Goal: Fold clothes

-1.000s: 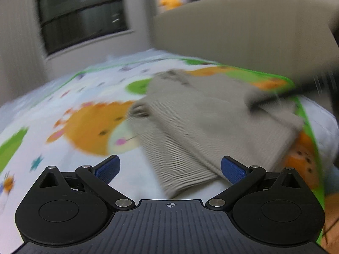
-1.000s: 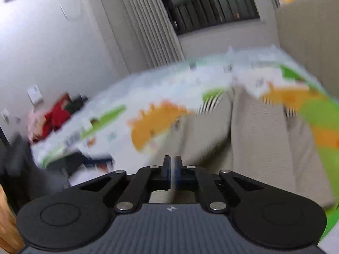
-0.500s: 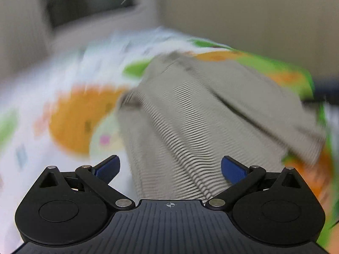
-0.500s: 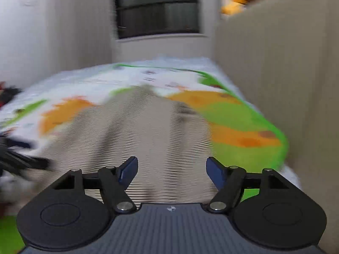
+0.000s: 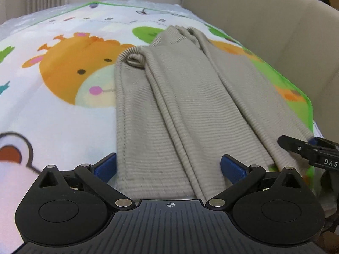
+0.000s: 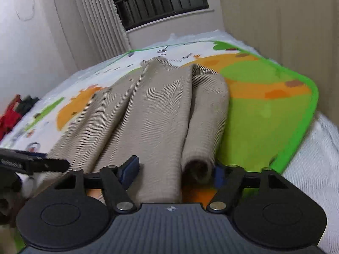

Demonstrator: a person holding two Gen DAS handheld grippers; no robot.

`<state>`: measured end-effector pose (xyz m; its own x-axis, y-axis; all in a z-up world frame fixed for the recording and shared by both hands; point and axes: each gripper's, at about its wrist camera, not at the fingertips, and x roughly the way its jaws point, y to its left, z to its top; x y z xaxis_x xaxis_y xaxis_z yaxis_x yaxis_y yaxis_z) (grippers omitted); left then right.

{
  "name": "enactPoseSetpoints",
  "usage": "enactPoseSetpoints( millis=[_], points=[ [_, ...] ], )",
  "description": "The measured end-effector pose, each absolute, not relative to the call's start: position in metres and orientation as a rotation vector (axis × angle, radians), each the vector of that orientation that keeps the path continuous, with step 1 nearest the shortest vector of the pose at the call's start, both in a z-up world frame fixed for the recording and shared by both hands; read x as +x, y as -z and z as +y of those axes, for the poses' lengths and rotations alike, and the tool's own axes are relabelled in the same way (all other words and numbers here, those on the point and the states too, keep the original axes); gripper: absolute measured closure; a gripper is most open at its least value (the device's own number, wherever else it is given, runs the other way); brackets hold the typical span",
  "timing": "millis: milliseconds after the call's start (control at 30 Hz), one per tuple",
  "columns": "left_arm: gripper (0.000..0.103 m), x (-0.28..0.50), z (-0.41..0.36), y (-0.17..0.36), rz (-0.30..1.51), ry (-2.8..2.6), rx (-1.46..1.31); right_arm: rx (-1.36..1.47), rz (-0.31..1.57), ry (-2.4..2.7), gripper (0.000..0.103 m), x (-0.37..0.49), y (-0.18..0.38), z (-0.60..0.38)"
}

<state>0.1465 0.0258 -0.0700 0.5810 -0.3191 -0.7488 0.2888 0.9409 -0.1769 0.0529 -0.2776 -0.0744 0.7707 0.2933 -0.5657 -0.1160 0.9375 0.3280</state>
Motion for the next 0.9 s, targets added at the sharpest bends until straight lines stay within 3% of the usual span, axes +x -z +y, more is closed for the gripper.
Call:
enactPoseSetpoints(
  millis=[133, 167, 267, 333, 367, 600, 667, 733, 767, 900],
  points=[
    [0.01, 0.122, 0.031, 0.066, 0.875, 0.361, 0.0, 0.415, 0.67, -0.267, 0.091, 0.031, 0.074, -0.292],
    [0.013, 0.116, 0.033, 0.064, 0.869, 0.357, 0.003, 0.444, 0.669, -0.269, 0.091, 0.026, 0.074, -0.295],
    [0.037, 0.107, 0.041, 0.058, 0.86, 0.35, -0.046, 0.451, 0.652, -0.251, 0.093, 0.017, 0.073, -0.302],
    [0.063, 0.102, 0.044, 0.055, 0.864, 0.39, -0.086, 0.429, 0.638, -0.235, 0.093, 0.01, 0.067, -0.304],
    [0.065, 0.099, 0.043, 0.054, 0.866, 0.413, -0.094, 0.4, 0.629, -0.222, 0.093, 0.005, 0.064, -0.304],
    [0.064, 0.089, 0.033, 0.056, 0.845, 0.453, -0.064, 0.328, 0.602, -0.193, 0.091, -0.015, 0.044, -0.304],
    [0.059, 0.085, 0.032, 0.055, 0.816, 0.447, -0.025, 0.33, 0.594, -0.239, 0.082, -0.015, 0.038, -0.292],
    [0.05, 0.078, 0.029, 0.051, 0.767, 0.439, 0.042, 0.343, 0.594, -0.301, 0.055, -0.008, 0.035, -0.276],
    [0.049, 0.075, 0.027, 0.049, 0.741, 0.434, 0.076, 0.352, 0.597, -0.334, 0.05, -0.003, 0.035, -0.266],
    [0.034, 0.064, 0.03, 0.04, 0.659, 0.423, 0.168, 0.35, 0.652, -0.423, 0.048, 0.024, 0.045, -0.22]
  ],
)
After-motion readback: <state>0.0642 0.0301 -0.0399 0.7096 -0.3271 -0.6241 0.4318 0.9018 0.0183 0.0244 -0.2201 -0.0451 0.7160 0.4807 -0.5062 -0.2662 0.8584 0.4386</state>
